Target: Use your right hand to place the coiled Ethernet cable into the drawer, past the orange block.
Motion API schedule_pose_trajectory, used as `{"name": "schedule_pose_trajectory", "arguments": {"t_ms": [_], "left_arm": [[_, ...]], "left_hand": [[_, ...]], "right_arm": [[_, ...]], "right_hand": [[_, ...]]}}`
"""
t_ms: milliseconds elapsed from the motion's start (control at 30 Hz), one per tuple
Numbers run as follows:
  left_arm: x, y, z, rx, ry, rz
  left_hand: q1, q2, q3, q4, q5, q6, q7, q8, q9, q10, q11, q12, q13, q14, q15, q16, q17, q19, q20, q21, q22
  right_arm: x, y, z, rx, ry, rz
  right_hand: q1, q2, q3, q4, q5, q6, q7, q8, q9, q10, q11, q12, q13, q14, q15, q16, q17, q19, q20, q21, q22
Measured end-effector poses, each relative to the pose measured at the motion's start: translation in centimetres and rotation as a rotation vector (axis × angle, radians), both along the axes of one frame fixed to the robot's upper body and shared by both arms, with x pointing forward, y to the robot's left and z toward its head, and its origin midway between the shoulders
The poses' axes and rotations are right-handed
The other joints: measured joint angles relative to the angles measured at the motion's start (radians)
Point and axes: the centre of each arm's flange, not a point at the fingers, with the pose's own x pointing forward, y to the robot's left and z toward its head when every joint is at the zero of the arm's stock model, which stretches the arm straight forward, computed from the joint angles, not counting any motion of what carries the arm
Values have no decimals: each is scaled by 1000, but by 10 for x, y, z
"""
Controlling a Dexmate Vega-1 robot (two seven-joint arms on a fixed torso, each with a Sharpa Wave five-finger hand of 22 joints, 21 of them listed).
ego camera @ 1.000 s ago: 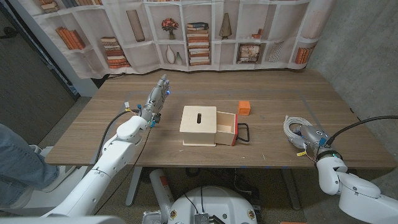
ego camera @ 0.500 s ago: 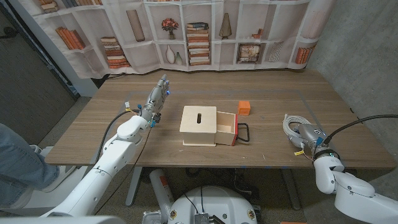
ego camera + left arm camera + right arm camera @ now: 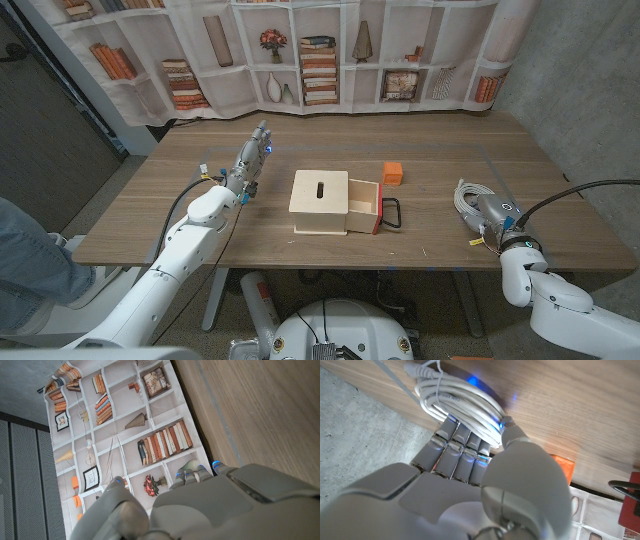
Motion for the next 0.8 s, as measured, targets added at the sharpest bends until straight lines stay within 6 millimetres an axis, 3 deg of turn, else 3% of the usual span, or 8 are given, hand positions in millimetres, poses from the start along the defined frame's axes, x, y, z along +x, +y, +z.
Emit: {"name": "schedule_pose_trajectory", "arguments": {"t_ms": [100,800], "left_arm": [[1,1,2,-1,-1,1],[4,0,11,1,-15,-2]], "left_hand": [[1,1,0,0,0,0,0,0,0,0,0,0,0,0,0,0,0,0,0,0,0],[1,1,-7,1,0,0,0,0,0,0,0,0,0,0,0,0,0,2,2,0,0]], "right_arm": [[0,0,2,-2,-7,-6],[-8,-2,13,27,-101,-22]], "right_hand": [[10,-10,-8,0,0,14,-13,0,-1,16,-9,8,4,13,-6,11,12,9,-3,13,6],[32,-32,-37,7,-1,63,-15,-5,-3,65,-9,23,9,36,-15,19,35,25,-4,50,23]]}}
